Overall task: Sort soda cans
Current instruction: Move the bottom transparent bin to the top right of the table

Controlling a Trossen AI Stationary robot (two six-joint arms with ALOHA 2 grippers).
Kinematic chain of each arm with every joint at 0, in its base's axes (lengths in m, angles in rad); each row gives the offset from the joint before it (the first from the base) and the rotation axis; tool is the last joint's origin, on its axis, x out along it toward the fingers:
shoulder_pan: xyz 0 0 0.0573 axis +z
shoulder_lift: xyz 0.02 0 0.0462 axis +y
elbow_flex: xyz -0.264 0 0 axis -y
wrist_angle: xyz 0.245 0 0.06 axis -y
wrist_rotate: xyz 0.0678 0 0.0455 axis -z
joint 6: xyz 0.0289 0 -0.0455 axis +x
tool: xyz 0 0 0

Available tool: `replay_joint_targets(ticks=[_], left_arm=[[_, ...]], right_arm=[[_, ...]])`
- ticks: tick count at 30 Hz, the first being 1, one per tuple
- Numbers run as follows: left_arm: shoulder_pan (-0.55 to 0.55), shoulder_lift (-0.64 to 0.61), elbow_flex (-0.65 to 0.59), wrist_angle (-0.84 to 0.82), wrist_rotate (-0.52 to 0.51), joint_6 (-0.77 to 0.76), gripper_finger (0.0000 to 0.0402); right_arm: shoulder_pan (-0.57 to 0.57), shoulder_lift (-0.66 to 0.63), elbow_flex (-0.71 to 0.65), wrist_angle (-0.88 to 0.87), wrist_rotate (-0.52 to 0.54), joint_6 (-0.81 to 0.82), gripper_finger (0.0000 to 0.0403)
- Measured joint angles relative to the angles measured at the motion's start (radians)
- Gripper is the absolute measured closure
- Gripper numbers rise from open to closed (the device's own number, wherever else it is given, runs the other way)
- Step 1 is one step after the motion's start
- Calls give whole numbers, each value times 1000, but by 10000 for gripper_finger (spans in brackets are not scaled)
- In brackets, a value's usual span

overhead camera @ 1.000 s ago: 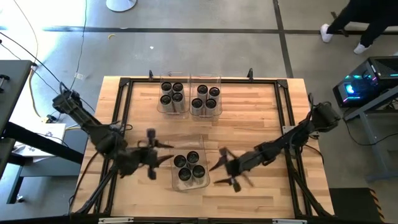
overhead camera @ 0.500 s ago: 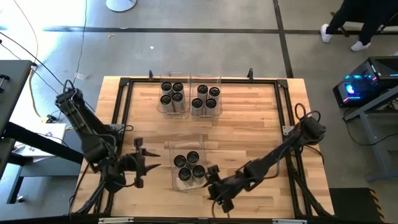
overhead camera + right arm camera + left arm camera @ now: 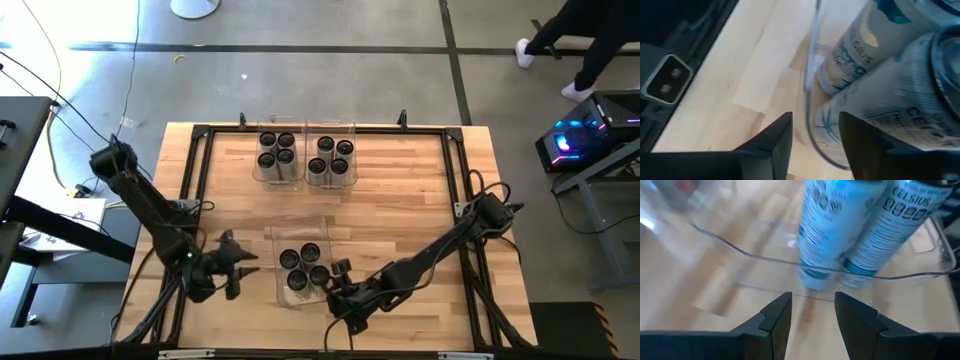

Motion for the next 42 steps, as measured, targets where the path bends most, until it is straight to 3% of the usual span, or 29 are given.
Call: replay_joint_targets(ticks=[4, 7, 19, 30, 42], left_arm=[[38, 5, -116, 291, 84, 63, 259], [69, 17, -170, 438, 89, 110, 259], [203, 118, -197, 602, 125, 234, 259], [299, 151, -197, 762, 126, 398, 259], [303, 151, -196, 768, 139, 408, 259]], right_arm=[[-8, 1, 0, -2, 7, 9, 272], [-17, 1, 0, -4, 6, 10, 294], [-23, 1, 0, -20, 0, 42, 395], [16, -8, 1, -145, 51, 228, 401], [116, -91, -6, -449, 62, 402, 402]])
